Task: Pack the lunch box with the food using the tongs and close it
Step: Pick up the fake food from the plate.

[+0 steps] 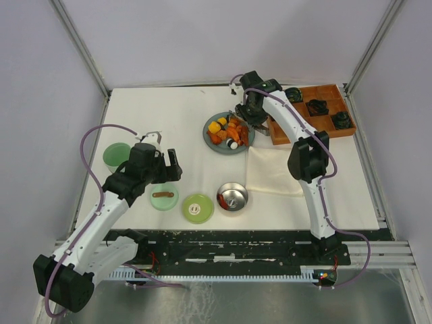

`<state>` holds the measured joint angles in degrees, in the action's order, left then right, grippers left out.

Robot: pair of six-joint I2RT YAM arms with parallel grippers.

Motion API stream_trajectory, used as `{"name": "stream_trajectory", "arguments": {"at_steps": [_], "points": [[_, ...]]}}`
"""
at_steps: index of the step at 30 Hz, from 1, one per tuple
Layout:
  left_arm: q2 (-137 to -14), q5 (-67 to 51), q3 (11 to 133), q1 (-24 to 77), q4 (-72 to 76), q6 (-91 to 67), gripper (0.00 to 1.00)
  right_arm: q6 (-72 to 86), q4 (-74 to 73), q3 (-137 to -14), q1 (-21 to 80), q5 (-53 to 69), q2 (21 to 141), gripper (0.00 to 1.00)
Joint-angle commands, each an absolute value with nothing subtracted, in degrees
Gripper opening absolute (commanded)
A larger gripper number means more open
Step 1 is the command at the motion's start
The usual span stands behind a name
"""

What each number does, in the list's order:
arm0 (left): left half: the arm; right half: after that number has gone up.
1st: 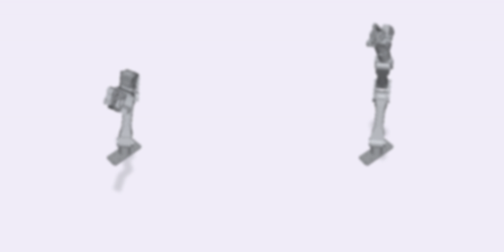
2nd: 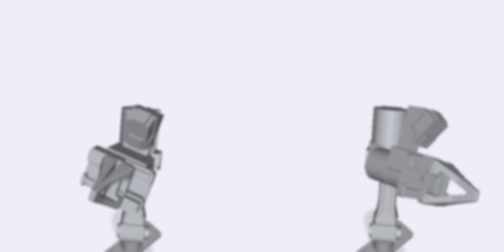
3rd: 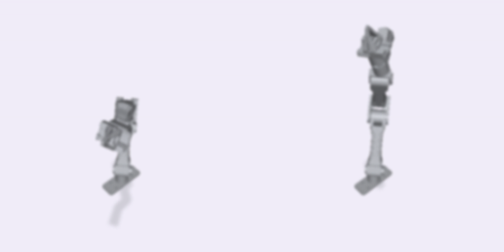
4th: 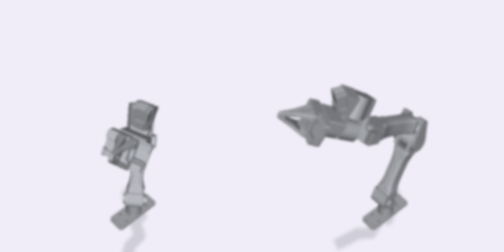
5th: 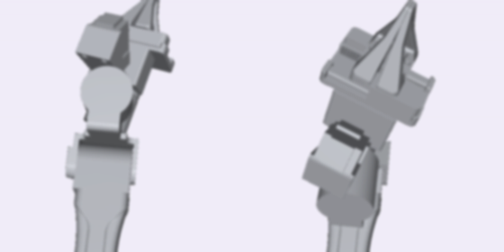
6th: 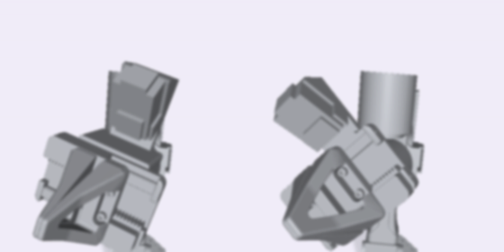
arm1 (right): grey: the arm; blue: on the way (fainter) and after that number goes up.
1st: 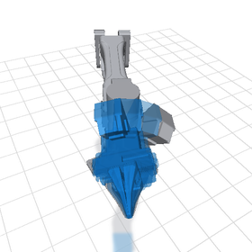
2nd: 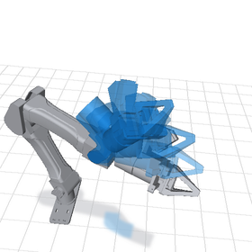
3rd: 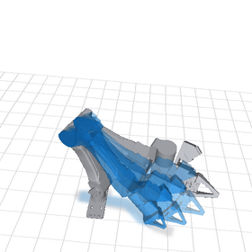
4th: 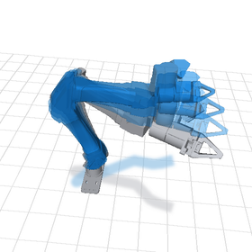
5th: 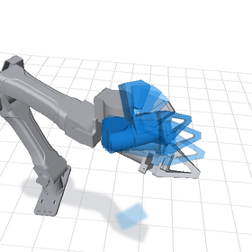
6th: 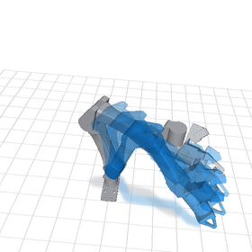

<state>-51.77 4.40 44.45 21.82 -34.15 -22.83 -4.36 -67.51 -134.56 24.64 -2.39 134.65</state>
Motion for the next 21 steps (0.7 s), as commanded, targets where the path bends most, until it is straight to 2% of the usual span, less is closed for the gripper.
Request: {"name": "stream_trajectory", "arguments": {"at_steps": [1, 5, 10, 21], "points": [[-52.02, 4.78, 45.88, 21.66, -32.36, -21.22, 0.94, -4.23, -68.1, -137.96, 23.87, -0.95, 135.07, 0.45], [-52.18, 4.57, 45.86, 21.62, -32.39, -21.28, 0.94, -3.88, -68.65, -138.52, 23.72, -0.79, 135.28, 0.45], [-52.29, 4.41, 45.81, 21.62, -32.3, -21.36, 0.94, -3.18, -68.33, -137.68, 23.61, -0.17, 133.74, 0.36], [-52.46, 3.75, 45.79, 21.54, -32.23, -21.18, 0.94, -2.17, -67.98, -134.01, 23.64, 1.03, 129.13, 0.3]]}}
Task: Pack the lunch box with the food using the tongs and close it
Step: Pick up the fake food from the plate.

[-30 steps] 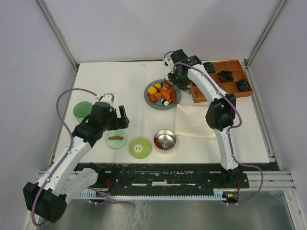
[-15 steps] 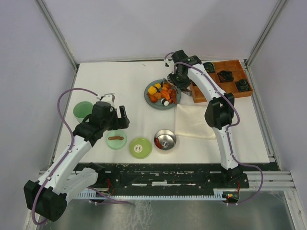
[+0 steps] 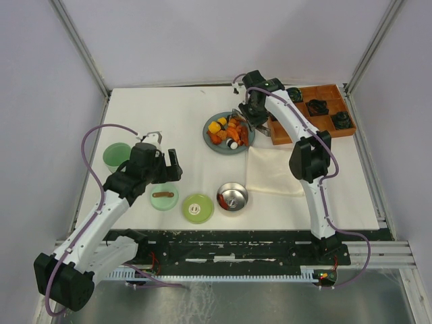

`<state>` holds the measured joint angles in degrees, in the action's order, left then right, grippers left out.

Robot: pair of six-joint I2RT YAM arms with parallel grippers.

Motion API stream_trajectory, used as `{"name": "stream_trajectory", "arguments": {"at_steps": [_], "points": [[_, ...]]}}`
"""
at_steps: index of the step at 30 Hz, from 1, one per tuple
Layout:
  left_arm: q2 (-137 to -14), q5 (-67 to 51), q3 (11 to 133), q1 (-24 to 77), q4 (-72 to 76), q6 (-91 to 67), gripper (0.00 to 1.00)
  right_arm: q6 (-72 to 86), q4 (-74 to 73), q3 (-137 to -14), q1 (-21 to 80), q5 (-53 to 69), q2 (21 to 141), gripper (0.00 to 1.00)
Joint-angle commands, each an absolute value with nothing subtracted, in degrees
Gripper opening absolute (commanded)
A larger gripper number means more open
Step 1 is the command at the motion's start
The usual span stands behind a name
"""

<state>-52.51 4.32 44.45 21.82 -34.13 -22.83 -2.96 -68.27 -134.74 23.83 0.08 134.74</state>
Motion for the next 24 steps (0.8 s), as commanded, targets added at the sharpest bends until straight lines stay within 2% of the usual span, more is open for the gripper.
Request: {"name": "stream_trajectory", "arguments": {"at_steps": [1, 24], "points": [[-52.47, 3.7, 45.79, 21.59, -32.18, -21.12, 0.94, -2.02, -67.82, -133.5, 23.62, 1.0, 128.71, 0.3], [-52.56, 4.05, 45.69, 21.61, -32.3, -21.25, 0.94, 8.08, -63.13, -124.18, 20.12, 3.95, 125.17, 0.29]]}}
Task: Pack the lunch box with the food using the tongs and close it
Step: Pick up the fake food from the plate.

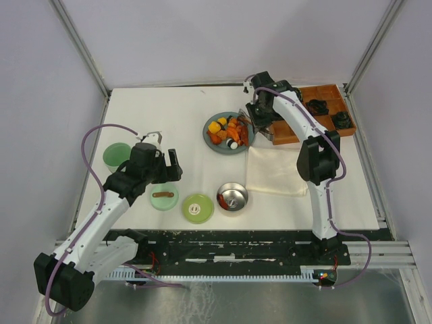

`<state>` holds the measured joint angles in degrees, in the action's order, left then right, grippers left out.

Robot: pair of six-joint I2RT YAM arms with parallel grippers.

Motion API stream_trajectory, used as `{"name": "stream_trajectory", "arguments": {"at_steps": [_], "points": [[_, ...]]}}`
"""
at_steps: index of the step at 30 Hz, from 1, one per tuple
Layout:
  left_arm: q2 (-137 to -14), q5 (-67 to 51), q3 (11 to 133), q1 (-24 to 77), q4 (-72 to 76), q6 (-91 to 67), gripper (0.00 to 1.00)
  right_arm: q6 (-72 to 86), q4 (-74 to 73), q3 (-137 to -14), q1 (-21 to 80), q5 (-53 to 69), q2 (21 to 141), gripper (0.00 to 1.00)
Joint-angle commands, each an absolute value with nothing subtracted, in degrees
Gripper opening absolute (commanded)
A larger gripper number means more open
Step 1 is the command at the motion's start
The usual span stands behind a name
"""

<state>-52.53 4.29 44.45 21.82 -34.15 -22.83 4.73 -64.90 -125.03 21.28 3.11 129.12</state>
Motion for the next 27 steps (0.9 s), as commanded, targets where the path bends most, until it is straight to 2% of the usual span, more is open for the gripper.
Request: {"name": "stream_trajectory", "arguments": {"at_steps": [1, 6, 15, 24, 27], "points": [[-52.56, 4.07, 45.7, 21.64, -32.27, -21.27, 0.94, 8.31, -63.23, -124.21, 20.0, 4.08, 125.25, 0.29], [-52.67, 4.05, 45.72, 21.61, -32.29, -21.3, 0.94, 8.8, -63.73, -124.75, 19.43, 5.31, 125.87, 0.32], [-52.87, 4.07, 45.78, 21.62, -32.34, -21.27, 0.94, 7.34, -66.62, -127.64, 19.25, 5.35, 127.8, 0.42], [-52.82, 3.96, 45.79, 21.62, -32.26, -21.27, 0.94, 6.35, -67.38, -127.39, 19.25, 4.05, 127.59, 0.43], [-52.82, 3.96, 45.77, 21.62, -32.33, -21.27, 0.94, 6.32, -67.42, -127.28, 19.2, 4.6, 127.27, 0.4]]}}
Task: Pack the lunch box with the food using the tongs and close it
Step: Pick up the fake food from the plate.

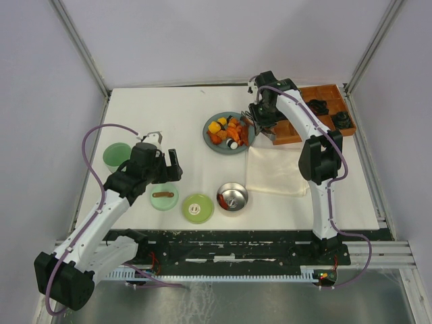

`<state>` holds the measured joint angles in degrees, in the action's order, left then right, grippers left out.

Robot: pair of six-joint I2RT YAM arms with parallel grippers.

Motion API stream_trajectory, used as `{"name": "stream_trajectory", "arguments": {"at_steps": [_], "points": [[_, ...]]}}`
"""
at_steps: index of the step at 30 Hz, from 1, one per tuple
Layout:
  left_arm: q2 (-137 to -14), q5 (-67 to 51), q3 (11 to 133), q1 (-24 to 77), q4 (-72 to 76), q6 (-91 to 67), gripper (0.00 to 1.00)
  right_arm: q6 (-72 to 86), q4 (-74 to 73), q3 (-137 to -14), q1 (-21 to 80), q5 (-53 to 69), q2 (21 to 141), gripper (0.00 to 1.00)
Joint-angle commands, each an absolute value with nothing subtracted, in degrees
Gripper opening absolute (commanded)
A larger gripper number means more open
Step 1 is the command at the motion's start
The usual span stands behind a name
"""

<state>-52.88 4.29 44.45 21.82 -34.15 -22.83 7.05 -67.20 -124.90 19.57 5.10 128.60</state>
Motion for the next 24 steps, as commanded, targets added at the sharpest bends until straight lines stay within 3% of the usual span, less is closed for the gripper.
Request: {"name": "stream_trajectory", "arguments": {"at_steps": [1, 6, 15, 24], "points": [[-52.82, 3.96, 45.78, 21.59, -32.31, -21.24, 0.94, 6.58, -67.17, -127.27, 19.24, 4.57, 126.94, 0.38], [-52.65, 4.0, 45.72, 21.62, -32.34, -21.27, 0.94, 8.39, -64.26, -124.41, 19.26, 4.46, 122.34, 0.3], [-52.74, 3.52, 45.79, 21.62, -32.34, -21.27, 0.94, 11.37, -60.17, -113.6, 19.29, 3.68, 110.38, 0.29], [-52.63, 4.08, 46.11, 21.63, -31.92, -20.94, 0.94, 21.23, -52.78, -88.49, 19.9, 13.44, 89.84, 0.29]]}}
